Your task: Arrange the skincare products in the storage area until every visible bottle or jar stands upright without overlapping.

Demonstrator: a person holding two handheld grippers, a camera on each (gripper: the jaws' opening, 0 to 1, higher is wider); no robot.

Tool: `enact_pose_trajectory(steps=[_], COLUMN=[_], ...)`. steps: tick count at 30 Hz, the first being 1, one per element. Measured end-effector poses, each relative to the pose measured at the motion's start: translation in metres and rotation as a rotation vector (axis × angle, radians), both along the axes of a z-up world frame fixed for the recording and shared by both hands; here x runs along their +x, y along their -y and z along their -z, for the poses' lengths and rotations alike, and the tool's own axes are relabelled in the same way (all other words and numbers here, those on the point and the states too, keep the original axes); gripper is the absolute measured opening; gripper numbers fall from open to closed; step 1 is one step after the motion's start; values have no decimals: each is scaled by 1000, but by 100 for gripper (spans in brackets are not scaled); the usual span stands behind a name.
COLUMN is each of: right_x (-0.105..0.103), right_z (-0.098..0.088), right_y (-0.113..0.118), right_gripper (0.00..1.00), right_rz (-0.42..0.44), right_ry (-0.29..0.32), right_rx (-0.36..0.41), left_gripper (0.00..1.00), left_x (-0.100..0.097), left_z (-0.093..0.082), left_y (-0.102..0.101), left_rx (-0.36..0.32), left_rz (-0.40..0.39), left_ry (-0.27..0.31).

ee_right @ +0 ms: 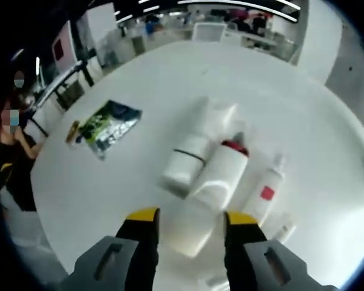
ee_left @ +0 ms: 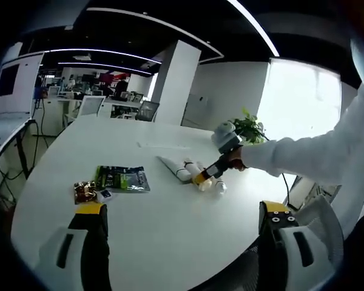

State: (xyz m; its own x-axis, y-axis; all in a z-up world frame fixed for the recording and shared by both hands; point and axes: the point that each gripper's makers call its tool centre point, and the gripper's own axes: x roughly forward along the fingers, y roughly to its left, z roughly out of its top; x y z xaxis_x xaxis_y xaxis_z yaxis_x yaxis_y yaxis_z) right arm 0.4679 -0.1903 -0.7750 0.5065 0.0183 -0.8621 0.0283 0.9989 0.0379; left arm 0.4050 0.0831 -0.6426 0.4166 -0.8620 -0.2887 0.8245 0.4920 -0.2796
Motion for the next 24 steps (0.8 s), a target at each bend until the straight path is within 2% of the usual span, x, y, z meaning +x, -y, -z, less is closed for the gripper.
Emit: enact_pose_trajectory(steps=[2, 9, 19, 24], right_x=[0, 0, 0, -2], right_z=[2, 5, 9, 13], right_y=[2, 1, -1, 1], right_gripper=[38, 38, 39, 37], right_rz=[2, 28, 48, 53], right_ry=[-14, -44, -50, -57], right_rx=[-7, 12, 31, 15], left_gripper=[99, 99, 98, 98], left_x=[0, 1, 1, 1], left_z=[0, 0, 1, 2], left_y=[0, 0, -1, -1], left_rx=[0, -2, 3, 8], left_rz=[1, -4, -5, -5], left_ry=[-2, -3, -2, -3])
